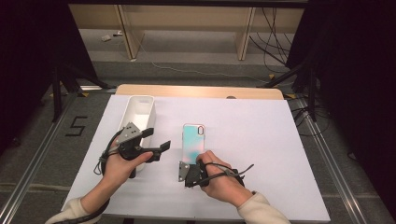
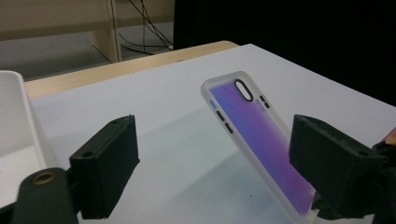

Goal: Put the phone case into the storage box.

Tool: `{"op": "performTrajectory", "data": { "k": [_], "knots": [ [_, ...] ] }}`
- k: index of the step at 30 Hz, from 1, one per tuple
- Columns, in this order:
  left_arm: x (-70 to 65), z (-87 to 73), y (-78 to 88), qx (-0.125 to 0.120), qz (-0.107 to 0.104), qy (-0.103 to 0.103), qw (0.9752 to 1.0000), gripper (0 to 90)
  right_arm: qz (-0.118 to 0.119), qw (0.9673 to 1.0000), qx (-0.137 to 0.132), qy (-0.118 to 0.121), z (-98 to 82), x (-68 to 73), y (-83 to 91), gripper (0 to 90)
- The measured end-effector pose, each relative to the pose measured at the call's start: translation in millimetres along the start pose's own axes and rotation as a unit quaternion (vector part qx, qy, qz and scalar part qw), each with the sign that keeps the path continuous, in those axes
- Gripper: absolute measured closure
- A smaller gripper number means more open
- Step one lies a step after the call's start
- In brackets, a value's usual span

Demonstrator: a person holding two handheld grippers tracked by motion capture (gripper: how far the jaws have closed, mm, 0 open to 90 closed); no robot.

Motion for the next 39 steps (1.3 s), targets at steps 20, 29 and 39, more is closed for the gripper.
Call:
{"op": "performTrajectory", "data": {
  "k": [20,29,39],
  "knots": [
    [-7.5,13.3,-60.0,0.055,-0.018,0.012,0.9982,20.9,-0.005,0.9999,0.006,-0.010,1.7,5.1,1.4,89.2],
    [-5.2,10.1,-70.5,0.066,-0.020,0.032,0.9971,31.5,-0.010,0.9999,-0.001,0.010,3.1,1.6,2.4,89.2],
    [-4.7,9.9,-77.5,0.054,-0.028,0.061,0.9962,44.9,-0.010,0.9999,0.003,-0.005,4.1,5.3,4.3,89.3]
  ]
}}
Point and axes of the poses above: each handheld gripper's, and its own axes: y roughly backward along the jaws, z roughly out of its top, x roughly to its left, the point moved 4 cm from there along -y, roughly forward along the jaws, and after that the axes turned 14 degrees about -y, right-handed, at the moved point
